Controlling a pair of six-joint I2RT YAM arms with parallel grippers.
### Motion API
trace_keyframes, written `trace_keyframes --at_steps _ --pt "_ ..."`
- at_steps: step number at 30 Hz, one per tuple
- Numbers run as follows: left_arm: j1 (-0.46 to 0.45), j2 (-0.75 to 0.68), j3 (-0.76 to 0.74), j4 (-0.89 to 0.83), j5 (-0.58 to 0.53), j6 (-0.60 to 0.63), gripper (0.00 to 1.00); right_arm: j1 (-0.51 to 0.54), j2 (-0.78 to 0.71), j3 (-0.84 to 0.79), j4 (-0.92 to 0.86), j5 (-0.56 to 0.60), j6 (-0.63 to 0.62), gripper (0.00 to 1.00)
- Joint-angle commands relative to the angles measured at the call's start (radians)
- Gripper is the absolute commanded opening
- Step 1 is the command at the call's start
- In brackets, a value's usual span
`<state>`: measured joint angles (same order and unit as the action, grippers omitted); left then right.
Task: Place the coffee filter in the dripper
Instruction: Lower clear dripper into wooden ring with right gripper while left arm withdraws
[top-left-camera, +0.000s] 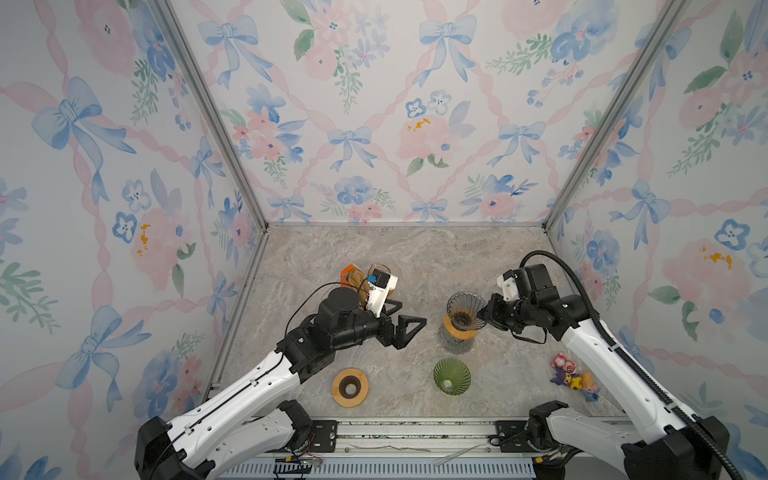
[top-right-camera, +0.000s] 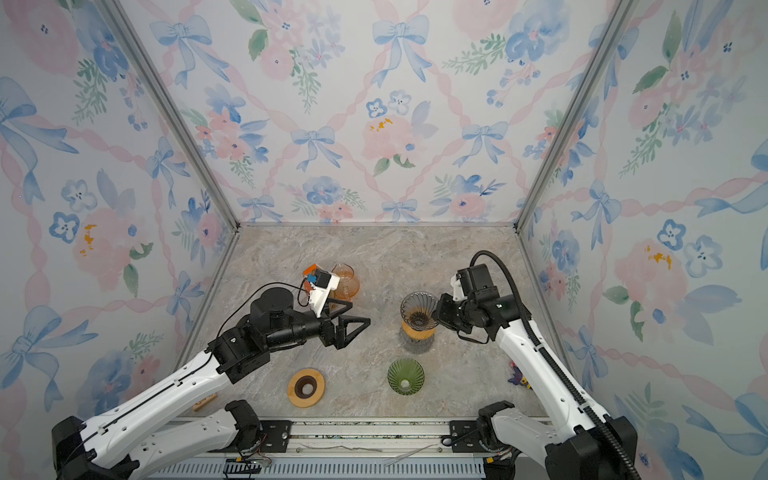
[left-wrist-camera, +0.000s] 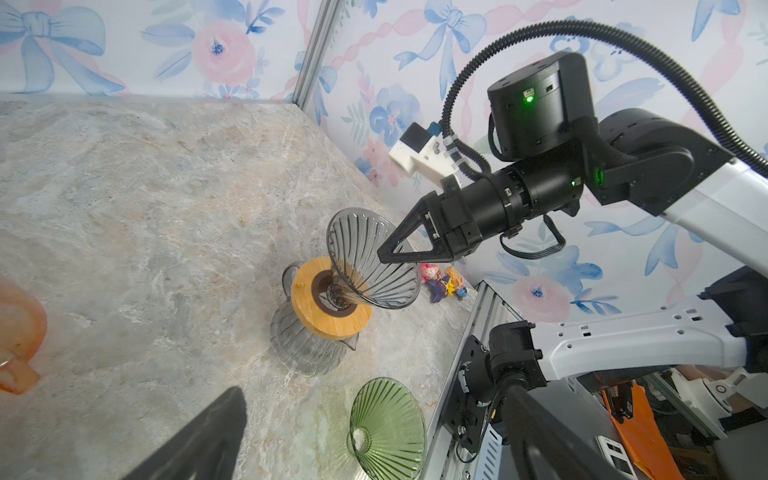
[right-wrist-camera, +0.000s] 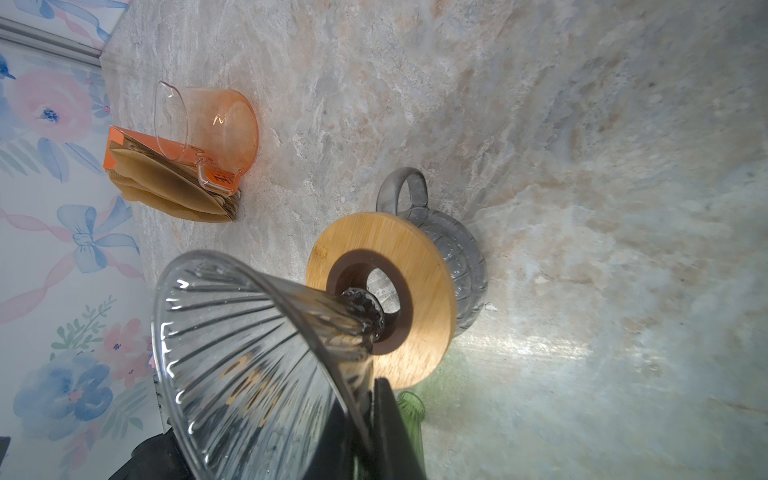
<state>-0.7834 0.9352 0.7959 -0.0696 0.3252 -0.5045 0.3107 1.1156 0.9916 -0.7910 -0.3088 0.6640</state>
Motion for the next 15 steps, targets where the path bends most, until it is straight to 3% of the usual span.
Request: trace_keyframes --at_steps 1,15 --pt "-0.005 0.002 -0.015 0.021 -0.011 0.017 0.98 -0.012 0.011 0.031 0.019 -0.017 -0.021 0.11" --pt "-0.005 0.024 -0.02 0.028 -0.02 0.015 0.98 -0.022 0.059 0.017 0.036 -0.019 -0.029 0.11"
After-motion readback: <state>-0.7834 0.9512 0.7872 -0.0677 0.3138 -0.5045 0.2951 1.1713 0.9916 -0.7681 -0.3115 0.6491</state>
